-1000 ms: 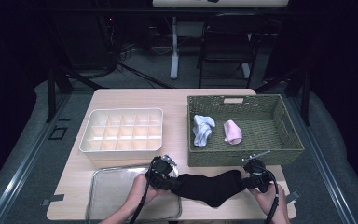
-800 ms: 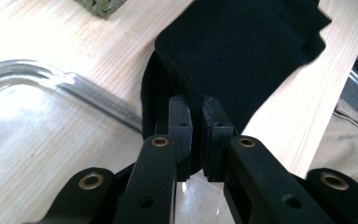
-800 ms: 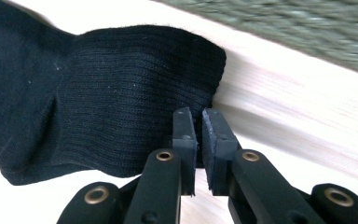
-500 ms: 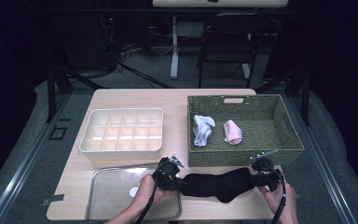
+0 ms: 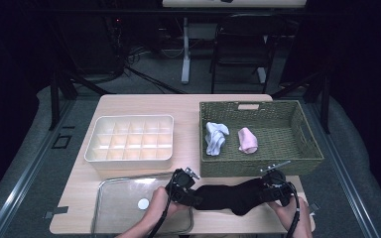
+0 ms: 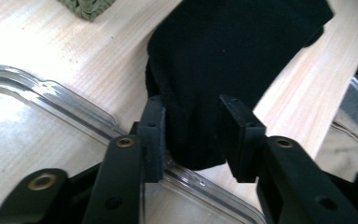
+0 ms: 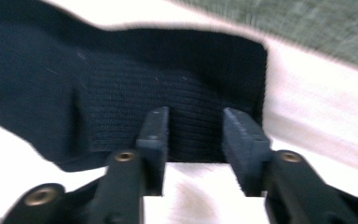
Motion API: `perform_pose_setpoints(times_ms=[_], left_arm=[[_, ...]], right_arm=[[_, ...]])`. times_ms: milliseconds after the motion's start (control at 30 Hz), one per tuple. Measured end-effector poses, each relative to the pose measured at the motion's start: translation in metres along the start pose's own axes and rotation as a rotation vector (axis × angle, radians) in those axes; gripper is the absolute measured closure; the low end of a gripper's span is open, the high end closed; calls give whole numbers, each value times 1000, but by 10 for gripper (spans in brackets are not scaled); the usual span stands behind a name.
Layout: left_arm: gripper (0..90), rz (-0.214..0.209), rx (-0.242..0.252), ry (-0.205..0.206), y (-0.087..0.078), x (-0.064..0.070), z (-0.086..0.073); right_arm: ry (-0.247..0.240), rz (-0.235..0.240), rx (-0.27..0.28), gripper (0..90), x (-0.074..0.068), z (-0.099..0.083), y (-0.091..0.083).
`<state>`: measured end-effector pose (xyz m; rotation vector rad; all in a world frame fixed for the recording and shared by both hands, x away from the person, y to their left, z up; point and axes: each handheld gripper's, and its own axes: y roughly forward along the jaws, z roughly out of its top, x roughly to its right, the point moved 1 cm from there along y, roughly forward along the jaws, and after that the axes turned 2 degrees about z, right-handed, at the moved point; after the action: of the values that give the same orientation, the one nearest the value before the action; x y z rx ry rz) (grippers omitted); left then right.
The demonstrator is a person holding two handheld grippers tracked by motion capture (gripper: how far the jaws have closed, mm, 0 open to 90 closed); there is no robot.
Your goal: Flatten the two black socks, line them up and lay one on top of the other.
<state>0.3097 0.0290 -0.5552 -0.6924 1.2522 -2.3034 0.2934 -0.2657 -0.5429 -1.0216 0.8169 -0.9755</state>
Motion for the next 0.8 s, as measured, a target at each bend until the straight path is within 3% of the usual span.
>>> perform_pose_setpoints(times_ms=[100,167,333,433,533,600,667,700,733,800], left_arm=[[710,-6,-8,4,3,-1,0],[739,3,-14,7,5,0,0],[794,-5,-10,20,5,3,0],[800,-17,-18,28,6,5,0],[784,-11,-25,34,6,6,0],[742,3,-30,35,7,6,0],[672,7,-31,33,7,6,0],[660,12,-33,34,7,6,0],[637,27,-35,37,8,6,0],[614,15,-45,39,9,6,0]], right_arm=[[-13,-23,-10,809,0,0,7],[-13,-21,-8,837,0,-1,7],[-27,-34,38,831,-1,-1,-10],[-50,-76,22,826,-3,-3,-17],[-57,-77,-20,791,-1,-4,-14],[-60,-76,-61,683,2,-4,-4],[-20,-23,-7,628,5,-5,-3],[-25,4,-17,614,8,-4,-10],[-6,-1,19,608,11,-4,-15],[20,-8,64,599,19,-6,-22]])
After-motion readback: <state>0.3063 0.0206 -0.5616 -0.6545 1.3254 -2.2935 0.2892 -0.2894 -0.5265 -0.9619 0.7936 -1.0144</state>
